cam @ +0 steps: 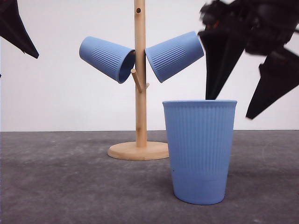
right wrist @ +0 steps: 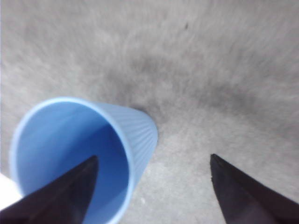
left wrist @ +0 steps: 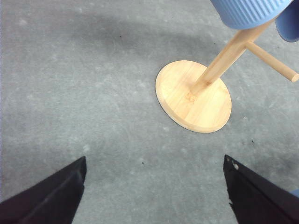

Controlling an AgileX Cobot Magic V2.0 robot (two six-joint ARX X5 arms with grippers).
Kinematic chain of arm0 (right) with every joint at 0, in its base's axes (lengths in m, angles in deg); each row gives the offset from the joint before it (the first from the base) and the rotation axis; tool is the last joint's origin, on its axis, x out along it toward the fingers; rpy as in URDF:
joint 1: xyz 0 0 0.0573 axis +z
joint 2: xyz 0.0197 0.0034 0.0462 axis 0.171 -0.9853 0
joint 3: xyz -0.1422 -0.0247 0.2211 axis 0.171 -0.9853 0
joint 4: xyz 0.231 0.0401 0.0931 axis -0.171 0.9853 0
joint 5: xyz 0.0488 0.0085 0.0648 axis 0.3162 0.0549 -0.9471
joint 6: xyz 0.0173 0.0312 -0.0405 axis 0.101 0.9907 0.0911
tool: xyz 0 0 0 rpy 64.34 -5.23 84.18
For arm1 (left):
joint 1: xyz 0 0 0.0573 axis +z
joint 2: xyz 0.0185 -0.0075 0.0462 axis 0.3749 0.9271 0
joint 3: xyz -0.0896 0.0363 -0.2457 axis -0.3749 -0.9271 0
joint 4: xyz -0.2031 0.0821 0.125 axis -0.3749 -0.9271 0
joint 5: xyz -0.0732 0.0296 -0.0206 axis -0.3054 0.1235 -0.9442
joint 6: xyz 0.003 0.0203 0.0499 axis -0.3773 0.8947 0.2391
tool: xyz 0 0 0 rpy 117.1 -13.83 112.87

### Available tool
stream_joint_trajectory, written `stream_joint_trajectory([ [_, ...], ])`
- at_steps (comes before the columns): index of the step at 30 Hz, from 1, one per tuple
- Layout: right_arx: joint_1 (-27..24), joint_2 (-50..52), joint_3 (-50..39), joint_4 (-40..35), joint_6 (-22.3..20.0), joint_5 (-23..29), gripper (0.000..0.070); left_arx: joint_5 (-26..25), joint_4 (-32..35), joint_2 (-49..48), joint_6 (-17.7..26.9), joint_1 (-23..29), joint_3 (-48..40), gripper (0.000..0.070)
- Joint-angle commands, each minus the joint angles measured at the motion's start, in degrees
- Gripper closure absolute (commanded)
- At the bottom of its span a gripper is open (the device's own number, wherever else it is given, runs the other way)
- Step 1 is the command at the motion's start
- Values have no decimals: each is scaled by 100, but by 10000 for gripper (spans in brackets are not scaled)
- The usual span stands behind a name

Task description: Place three cups

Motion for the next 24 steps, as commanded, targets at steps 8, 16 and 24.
stream_joint_trajectory([
  [8, 228, -504, 46, -53, -9, -31, 688, 7, 41, 31, 0, -11, 44, 156],
  [16, -16, -404, 87, 201, -384, -879, 700, -679, 38, 31, -5, -11, 50, 154],
  [24, -550, -393, 396, 817, -1284, -2186, 700, -2256, 43, 40, -168, -172, 191, 143],
])
